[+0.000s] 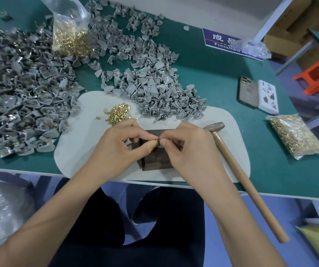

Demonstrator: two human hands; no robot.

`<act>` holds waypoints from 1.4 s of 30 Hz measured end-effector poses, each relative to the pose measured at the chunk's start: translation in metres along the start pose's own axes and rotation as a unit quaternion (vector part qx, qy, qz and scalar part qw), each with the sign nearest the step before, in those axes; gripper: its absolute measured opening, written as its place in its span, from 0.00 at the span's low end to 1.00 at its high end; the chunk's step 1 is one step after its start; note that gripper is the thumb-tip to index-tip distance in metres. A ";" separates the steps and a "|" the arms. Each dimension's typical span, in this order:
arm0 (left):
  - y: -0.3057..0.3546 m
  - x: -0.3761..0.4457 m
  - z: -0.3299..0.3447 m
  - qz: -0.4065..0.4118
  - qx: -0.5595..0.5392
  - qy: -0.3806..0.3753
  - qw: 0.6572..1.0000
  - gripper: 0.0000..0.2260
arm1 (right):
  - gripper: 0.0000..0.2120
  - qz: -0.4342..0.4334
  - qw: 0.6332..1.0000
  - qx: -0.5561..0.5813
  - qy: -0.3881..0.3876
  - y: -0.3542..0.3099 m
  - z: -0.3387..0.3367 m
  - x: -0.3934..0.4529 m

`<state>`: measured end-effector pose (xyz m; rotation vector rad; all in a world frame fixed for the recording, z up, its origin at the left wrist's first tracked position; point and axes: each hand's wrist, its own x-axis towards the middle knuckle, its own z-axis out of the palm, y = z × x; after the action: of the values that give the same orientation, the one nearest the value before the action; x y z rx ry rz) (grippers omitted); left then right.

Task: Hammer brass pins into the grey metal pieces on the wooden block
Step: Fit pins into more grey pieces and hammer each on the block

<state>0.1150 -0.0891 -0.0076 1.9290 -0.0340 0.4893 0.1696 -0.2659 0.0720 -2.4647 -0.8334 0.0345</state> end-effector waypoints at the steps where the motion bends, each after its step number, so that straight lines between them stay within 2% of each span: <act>1: 0.000 0.000 0.000 0.000 0.006 0.002 1.000 0.06 | 0.07 0.001 1.000 0.022 0.010 0.003 0.002 -0.001; 7: 0.003 0.000 -0.001 0.004 0.005 -0.001 1.000 0.06 | 0.07 -0.007 0.999 0.044 0.032 0.011 0.010 -0.004; 8: 0.003 0.000 -0.001 0.004 0.002 -0.001 1.000 0.06 | 0.06 -0.003 0.997 0.074 0.025 0.014 0.010 -0.005; 10: 0.002 0.000 -0.001 0.000 -0.003 -0.001 1.000 0.05 | 0.05 0.039 0.975 0.219 0.023 0.024 0.001 -0.005; 11: 0.001 0.000 -0.001 -0.001 -0.004 -0.001 1.000 0.05 | 0.05 0.061 0.961 0.264 0.056 0.033 -0.006 -0.005; 12: 0.001 0.001 -0.001 0.000 -0.002 -0.003 1.000 0.05 | 0.04 0.083 0.955 0.264 0.104 0.047 -0.014 -0.005; 13: 0.000 0.001 -0.001 0.000 0.001 -0.005 1.000 0.05 | 0.03 0.110 0.962 0.202 0.148 0.062 -0.020 -0.006; 14: -0.001 0.001 -0.001 0.000 0.001 -0.006 1.000 0.05 | 0.02 0.146 0.971 0.100 0.159 0.079 -0.023 -0.007; 16: -0.002 0.002 -0.001 -0.002 -0.005 -0.005 1.000 0.05 | 0.13 0.232 0.966 -0.086 0.078 0.102 -0.021 -0.016; 18: -0.002 0.002 -0.001 -0.001 -0.008 -0.007 1.000 0.05 | 0.19 0.269 0.957 -0.104 0.024 0.113 -0.017 -0.020; 23: -0.001 0.002 0.000 -0.005 -0.006 0.004 1.000 0.04 | 0.17 0.216 0.968 -0.122 0.034 0.108 -0.035 -0.021; 24: -0.001 0.003 0.000 -0.007 -0.005 0.009 1.000 0.04 | 0.16 0.199 0.975 -0.088 0.044 0.104 -0.039 -0.022; 26: -0.001 0.002 0.000 -0.007 -0.005 0.013 1.000 0.04 | 0.14 0.169 0.982 0.060 0.065 0.084 -0.043 -0.025; 28: -0.001 0.002 0.000 -0.005 -0.007 0.011 1.000 0.04 | 0.15 0.156 0.962 0.221 0.043 0.058 -0.044 -0.028; 29: -0.001 0.002 0.000 -0.004 -0.008 0.009 1.000 0.04 | 0.14 0.132 0.962 0.239 0.015 0.048 -0.044 -0.031; 30: -0.001 0.002 -0.001 -0.003 -0.008 0.008 1.000 0.04 | 0.13 0.101 0.973 0.209 -0.013 0.040 -0.042 -0.033; 32: 0.000 0.002 0.000 -0.002 -0.007 0.008 1.000 0.04 | 0.12 0.055 0.995 0.066 -0.044 0.032 -0.036 -0.036; 34: 0.001 0.002 0.000 -0.002 -0.007 0.009 1.000 0.04 | 0.12 0.056 0.998 -0.018 -0.032 0.025 -0.033 -0.038; 39: 0.001 0.001 0.000 -0.005 0.000 0.008 1.000 0.04 | 0.15 0.044 0.994 -0.004 0.100 0.010 -0.035 -0.040; 42: 0.000 0.001 0.001 -0.011 0.013 0.015 1.000 0.06 | 0.14 0.051 0.995 -0.016 0.088 0.002 -0.027 -0.041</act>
<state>0.1166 -0.0901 -0.0073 1.9459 0.0133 0.5065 0.1420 -0.3036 0.0886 -2.4957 -0.6369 -0.1579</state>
